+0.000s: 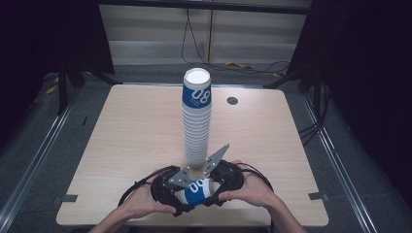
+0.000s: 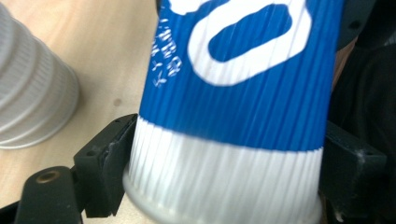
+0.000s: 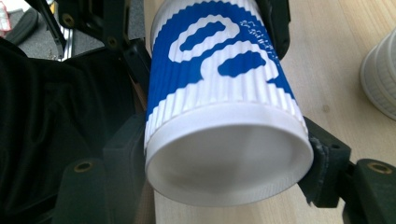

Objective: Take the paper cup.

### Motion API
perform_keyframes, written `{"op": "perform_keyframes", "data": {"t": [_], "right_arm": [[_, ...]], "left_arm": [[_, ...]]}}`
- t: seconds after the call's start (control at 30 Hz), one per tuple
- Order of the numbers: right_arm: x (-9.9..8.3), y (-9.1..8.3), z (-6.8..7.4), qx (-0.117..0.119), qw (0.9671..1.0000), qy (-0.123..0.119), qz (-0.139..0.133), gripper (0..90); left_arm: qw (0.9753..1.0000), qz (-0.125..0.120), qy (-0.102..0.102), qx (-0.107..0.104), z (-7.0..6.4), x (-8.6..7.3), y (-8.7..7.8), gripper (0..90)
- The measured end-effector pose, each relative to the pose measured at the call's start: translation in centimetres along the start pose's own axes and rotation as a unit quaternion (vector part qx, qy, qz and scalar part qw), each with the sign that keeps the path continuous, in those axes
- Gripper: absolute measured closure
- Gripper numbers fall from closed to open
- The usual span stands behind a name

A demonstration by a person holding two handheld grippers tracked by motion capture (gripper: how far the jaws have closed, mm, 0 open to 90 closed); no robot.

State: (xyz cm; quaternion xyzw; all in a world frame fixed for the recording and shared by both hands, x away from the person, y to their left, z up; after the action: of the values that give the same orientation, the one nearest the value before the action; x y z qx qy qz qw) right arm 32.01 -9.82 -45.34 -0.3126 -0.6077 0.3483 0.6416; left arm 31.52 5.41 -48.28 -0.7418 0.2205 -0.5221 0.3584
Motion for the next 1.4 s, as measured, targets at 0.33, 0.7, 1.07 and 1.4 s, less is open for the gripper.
{"op": "perform_keyframes", "data": {"t": [0.33,0.7,1.07,1.4], "right_arm": [[-0.3,-0.4,-0.2,-0.008,0.9997,0.022,-0.011,29.8],[-0.8,-0.4,-0.1,-0.012,0.9996,0.025,-0.002,30.1],[-1.5,-0.5,-0.4,-0.021,0.9992,0.034,0.002,30.1],[-2.8,-1.4,-0.7,-0.060,0.9967,0.048,-0.026,29.9]], "left_arm": [[0.9993,-0.036,-0.002,0.009,0.3,0.1,-0.7,15.1],[0.9988,-0.048,-0.008,0.000,0.4,0.2,-0.9,14.5],[0.9946,-0.100,-0.027,0.006,1.2,0.5,-2.7,15.7],[0.9823,-0.179,-0.056,-0.003,1.9,0.7,-4.8,15.7]]}}
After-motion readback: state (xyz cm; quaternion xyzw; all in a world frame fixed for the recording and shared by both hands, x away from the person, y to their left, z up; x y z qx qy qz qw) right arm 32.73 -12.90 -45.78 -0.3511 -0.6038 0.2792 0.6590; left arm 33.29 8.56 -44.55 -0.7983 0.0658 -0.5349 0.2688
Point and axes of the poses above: each handheld gripper's, and its own axes: y roughly forward along the jaws, x roughly out of its top, z roughly to its left, the point moved 4 cm from there along y, roughly forward along the jaws, and after that the axes turned 15 degrees about -y, right-handed, at the moved point
